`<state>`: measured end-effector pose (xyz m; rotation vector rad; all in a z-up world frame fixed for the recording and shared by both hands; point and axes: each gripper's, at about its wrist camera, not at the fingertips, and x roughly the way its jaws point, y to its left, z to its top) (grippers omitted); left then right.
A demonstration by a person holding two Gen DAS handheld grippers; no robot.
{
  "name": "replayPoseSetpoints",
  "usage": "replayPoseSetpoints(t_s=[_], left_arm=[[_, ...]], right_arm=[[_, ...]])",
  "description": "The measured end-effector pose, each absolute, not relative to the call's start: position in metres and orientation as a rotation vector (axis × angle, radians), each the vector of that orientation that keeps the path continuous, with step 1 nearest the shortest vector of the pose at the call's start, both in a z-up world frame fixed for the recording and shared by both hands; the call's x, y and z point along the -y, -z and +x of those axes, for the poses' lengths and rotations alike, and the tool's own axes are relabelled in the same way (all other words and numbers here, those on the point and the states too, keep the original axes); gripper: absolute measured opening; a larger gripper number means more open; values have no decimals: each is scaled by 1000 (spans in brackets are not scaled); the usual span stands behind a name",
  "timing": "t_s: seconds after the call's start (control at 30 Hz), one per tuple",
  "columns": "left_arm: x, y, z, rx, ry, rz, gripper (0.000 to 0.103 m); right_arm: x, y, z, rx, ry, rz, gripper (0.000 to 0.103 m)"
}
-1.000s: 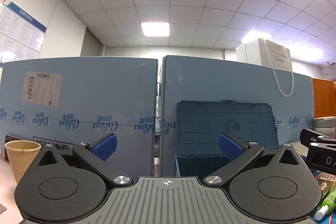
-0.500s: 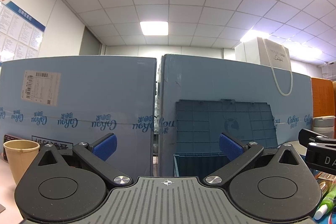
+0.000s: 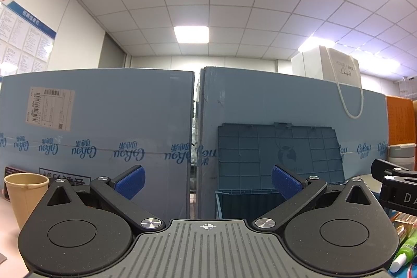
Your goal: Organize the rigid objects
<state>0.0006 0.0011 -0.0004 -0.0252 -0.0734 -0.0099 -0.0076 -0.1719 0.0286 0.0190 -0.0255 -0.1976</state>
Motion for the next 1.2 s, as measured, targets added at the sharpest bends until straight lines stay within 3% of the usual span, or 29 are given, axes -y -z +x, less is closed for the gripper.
replayPoseSetpoints(t_s=[1.2], left_arm=[[-2, 0, -2, 79, 46, -27, 103]], right_arm=[[174, -29, -8, 11, 226, 32, 103]])
